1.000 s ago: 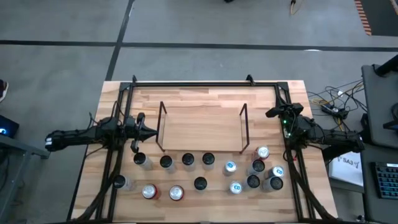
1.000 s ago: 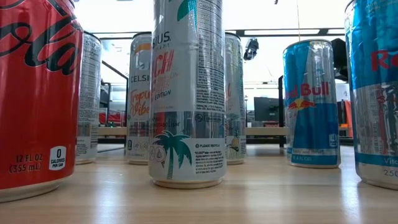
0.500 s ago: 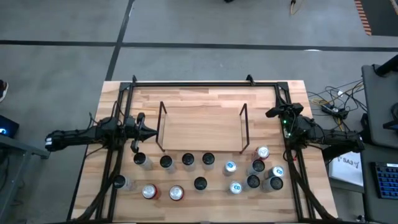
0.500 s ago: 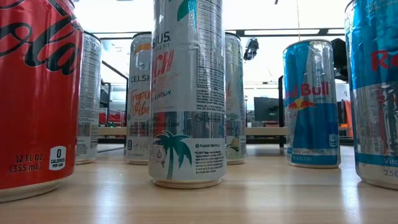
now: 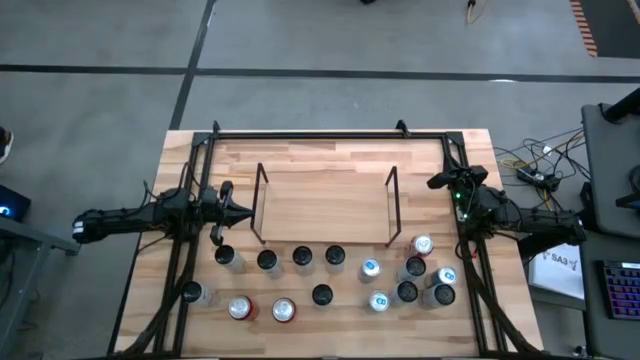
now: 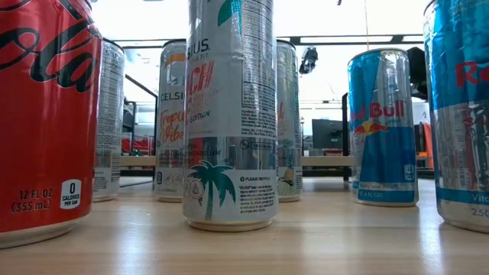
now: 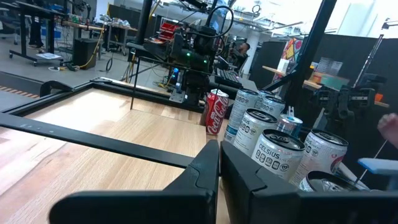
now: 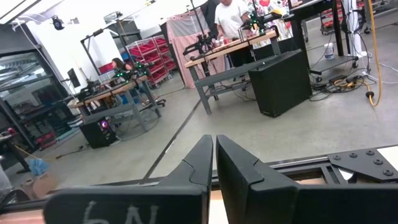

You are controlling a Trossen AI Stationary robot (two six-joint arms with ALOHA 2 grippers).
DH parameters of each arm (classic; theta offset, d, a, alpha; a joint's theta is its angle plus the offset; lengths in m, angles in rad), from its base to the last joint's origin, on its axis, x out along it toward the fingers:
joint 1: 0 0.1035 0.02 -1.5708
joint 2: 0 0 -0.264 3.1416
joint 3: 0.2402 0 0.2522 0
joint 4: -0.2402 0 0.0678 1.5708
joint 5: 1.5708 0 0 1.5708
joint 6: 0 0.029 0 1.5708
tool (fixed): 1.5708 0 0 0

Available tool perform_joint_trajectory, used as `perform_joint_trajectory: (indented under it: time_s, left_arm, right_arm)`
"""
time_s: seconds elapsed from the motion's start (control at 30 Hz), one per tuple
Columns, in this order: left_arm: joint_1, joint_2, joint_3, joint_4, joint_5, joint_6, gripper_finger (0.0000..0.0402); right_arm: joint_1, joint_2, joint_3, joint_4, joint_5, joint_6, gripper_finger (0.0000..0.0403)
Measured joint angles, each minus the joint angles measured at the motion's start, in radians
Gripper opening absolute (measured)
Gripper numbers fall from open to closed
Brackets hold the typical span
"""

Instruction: Place canned beverage on shelf

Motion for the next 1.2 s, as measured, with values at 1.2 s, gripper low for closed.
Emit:
perform_joint_trajectory:
  time_s: [1.2]
  left_arm:
    - [0.0,0.001,0.0,0.063,-0.122,-0.113,0.0]
  right_arm:
    - [0.0,0.0,0.0,0.031,-0.231,-0.008,0.0013]
